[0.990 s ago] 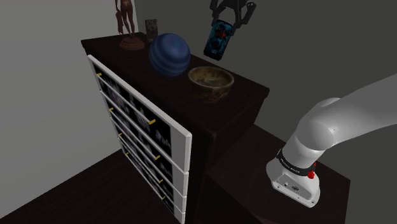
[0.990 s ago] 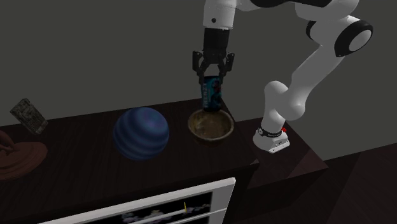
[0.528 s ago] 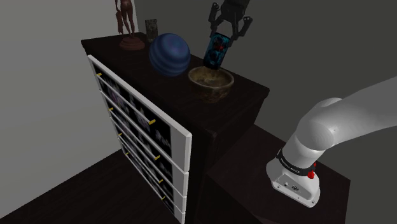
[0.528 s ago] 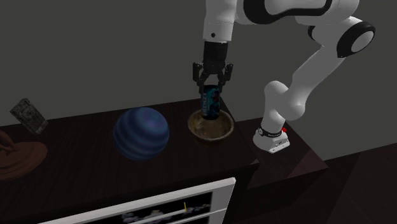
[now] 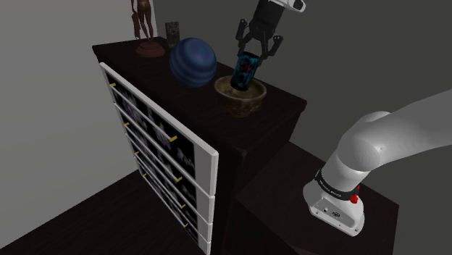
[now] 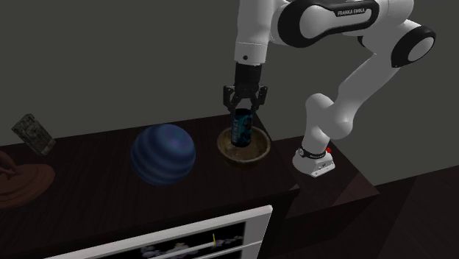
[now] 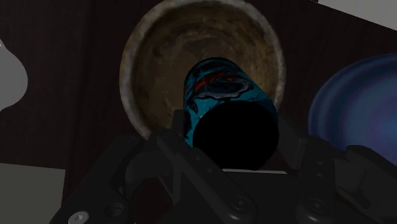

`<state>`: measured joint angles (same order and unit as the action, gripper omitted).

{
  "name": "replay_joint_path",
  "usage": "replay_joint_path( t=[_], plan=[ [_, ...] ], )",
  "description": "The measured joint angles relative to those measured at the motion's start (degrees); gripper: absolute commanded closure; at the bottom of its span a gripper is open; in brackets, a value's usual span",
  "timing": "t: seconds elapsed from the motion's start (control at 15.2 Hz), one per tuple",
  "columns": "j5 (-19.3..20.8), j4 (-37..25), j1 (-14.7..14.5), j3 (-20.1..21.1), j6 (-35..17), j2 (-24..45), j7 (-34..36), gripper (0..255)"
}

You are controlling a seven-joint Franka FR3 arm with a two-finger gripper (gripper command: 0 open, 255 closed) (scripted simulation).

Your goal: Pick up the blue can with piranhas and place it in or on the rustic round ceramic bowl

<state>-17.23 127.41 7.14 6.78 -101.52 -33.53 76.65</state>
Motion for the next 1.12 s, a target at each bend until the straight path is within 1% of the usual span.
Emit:
replay_joint_path(
  t=[0.33, 0.4, 0.79, 1.12],
  plan=[
    [0.0, 0.5, 0.0, 0.0, -0.4, -0.1, -0.1, 255],
    [0.0, 0.5, 0.0, 0.0, -0.4, -0.1, -0.1, 0],
    [0.0, 0.5, 0.0, 0.0, -0.4, -0.1, -0.1, 0],
    [0.9, -6.0, 0.4, -1.5, 5.9, 0.1, 0.1, 0]
  ],
)
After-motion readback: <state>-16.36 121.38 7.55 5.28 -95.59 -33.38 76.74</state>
